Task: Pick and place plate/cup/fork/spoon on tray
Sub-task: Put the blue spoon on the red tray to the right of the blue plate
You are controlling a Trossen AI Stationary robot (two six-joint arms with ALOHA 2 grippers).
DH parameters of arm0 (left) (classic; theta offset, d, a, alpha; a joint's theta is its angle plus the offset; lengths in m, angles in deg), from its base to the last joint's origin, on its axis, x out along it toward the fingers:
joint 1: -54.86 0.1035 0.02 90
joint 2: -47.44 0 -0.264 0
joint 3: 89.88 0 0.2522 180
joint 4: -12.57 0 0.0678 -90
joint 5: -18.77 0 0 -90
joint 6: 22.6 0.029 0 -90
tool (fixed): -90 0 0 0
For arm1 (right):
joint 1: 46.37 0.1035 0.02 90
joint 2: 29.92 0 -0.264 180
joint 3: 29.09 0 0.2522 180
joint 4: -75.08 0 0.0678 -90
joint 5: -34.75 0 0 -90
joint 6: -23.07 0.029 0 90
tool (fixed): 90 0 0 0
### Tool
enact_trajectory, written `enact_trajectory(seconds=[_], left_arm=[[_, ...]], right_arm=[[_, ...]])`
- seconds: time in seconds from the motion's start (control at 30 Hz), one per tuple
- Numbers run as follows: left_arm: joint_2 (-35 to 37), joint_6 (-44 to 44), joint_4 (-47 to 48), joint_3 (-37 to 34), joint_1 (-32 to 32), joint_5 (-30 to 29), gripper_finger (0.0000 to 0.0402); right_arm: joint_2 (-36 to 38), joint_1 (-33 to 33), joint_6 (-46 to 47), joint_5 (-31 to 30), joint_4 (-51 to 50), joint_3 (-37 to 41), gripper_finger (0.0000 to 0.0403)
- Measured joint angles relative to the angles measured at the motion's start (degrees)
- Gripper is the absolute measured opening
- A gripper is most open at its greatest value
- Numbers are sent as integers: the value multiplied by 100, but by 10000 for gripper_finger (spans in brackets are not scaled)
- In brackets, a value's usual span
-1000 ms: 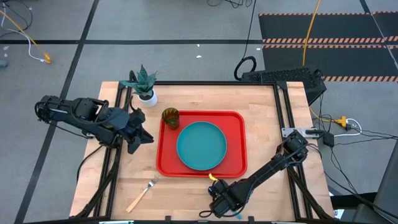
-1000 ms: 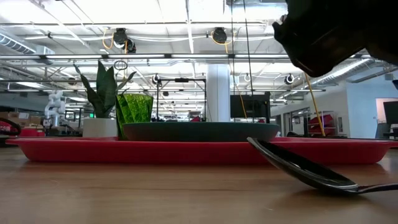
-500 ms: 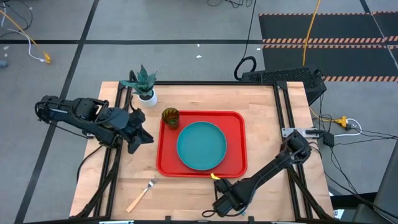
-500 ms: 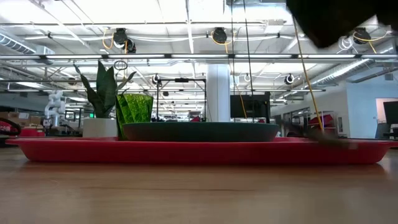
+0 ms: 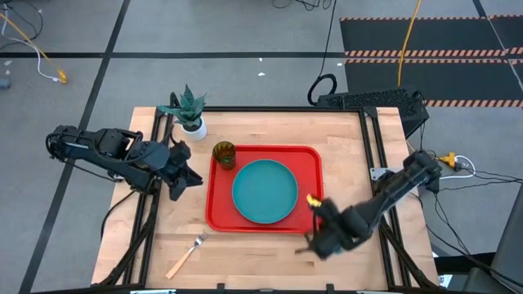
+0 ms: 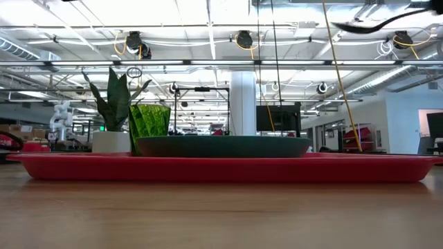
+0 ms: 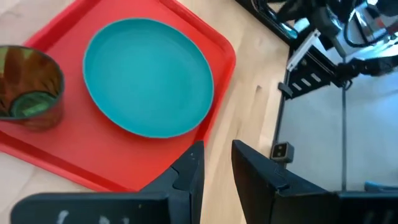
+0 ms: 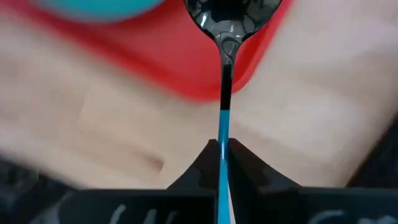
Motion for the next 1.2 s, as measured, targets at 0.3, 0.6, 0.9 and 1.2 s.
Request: enact_trajectory(seconds=[0.3,0.6,0.9,1.2], left_arm=[[-5,-44,-122,0,0,-230,83],[-5,-48,-119,0,0,-232,83],[-5,-74,-118,0,0,-232,83],[-5,-109,-116,0,0,-107,83]], right_arm=[[68,-1255,-188,-62,1017,686,0],[69,-1996,-659,-19,1737,1698,0],[70,-2237,-715,375,3098,2720,0],[101,-2347,-556,419,3121,3216,0]])
